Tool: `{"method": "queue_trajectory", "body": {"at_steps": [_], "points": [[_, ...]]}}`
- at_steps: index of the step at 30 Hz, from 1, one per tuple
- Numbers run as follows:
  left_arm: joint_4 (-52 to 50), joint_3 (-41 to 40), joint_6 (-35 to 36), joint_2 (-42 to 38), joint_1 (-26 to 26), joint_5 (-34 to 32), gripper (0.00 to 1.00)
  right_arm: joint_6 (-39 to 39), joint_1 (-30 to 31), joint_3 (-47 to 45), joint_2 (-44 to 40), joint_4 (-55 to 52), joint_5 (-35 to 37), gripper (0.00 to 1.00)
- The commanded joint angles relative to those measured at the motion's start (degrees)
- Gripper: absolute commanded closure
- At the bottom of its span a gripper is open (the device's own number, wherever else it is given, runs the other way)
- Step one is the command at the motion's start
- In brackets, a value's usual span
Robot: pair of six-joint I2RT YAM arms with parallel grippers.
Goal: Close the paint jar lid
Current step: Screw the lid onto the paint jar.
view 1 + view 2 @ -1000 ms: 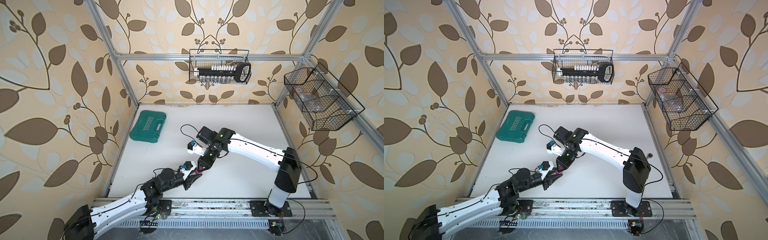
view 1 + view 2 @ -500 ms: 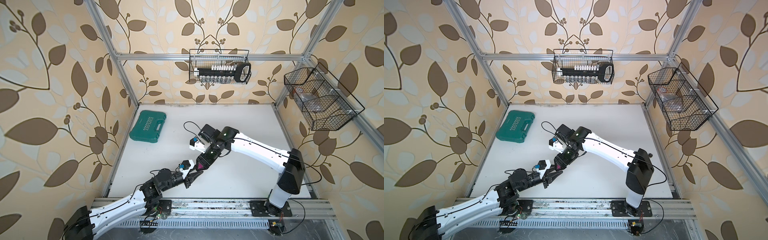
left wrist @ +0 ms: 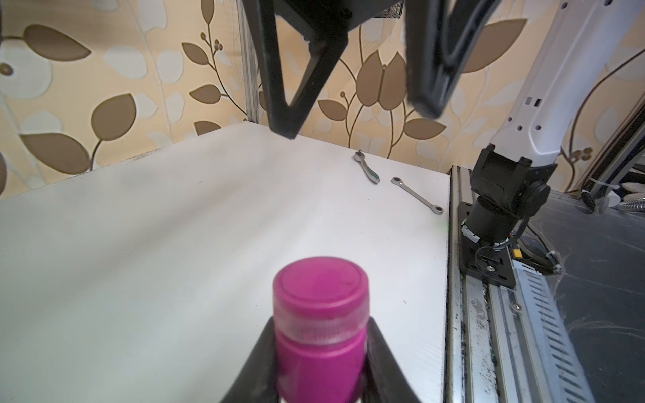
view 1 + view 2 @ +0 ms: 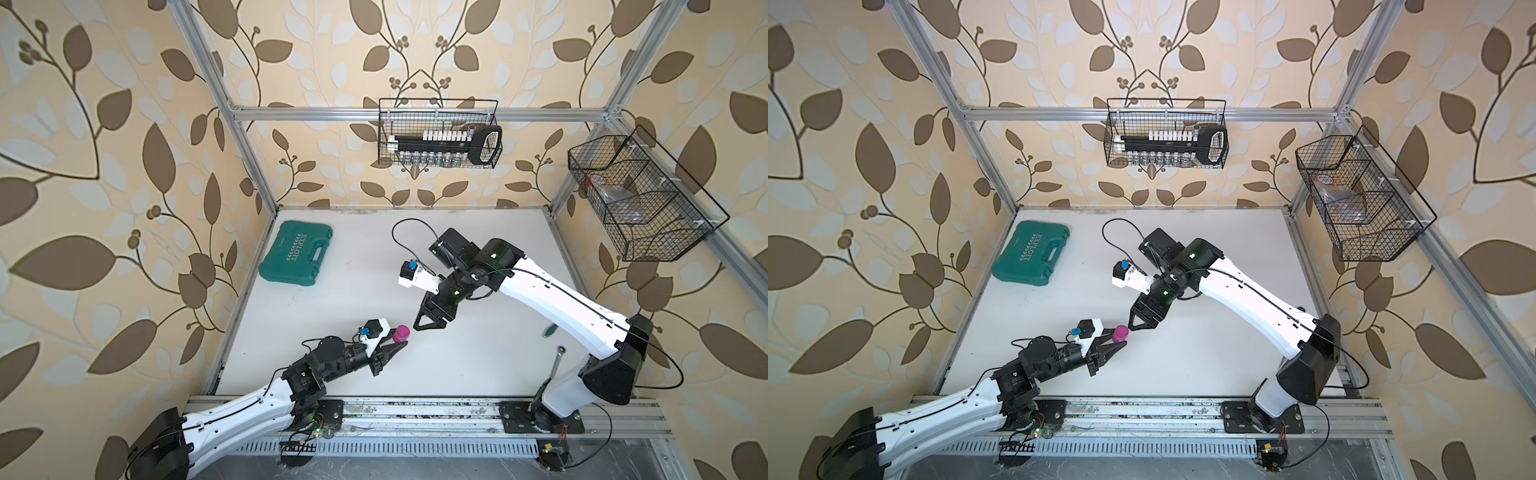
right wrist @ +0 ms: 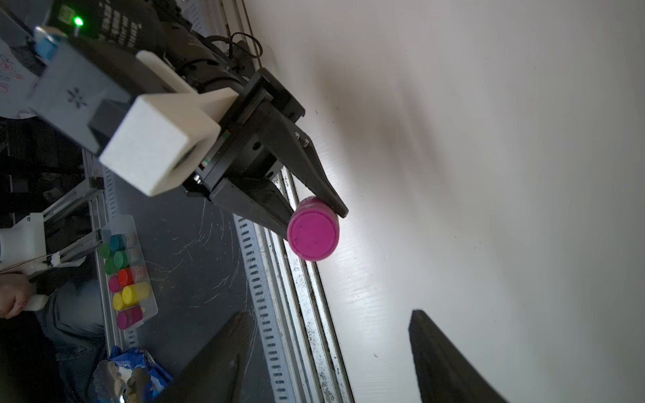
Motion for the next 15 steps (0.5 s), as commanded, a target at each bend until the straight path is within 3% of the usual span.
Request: {"method": "queue_trajectory", "body": {"at_steps": [1,8,15], "points": [[2.47,2.68,-0.42,0.11,0.09,1.43,0.9,-13.36,0.8,-3.76,-1.84,3.54,-4.92,0.3],[2.35,2.91,-0.45,0.55,0.08,1.84,0.9,-20.41,2.59,-0.22,2.87,1.23,-5.86,0.34],[1.84,2.95,-0.61,-0.02,0.09,1.87,0.9,-22.57,5.35,0.98,5.7,1.77,-4.97,0.37]]}}
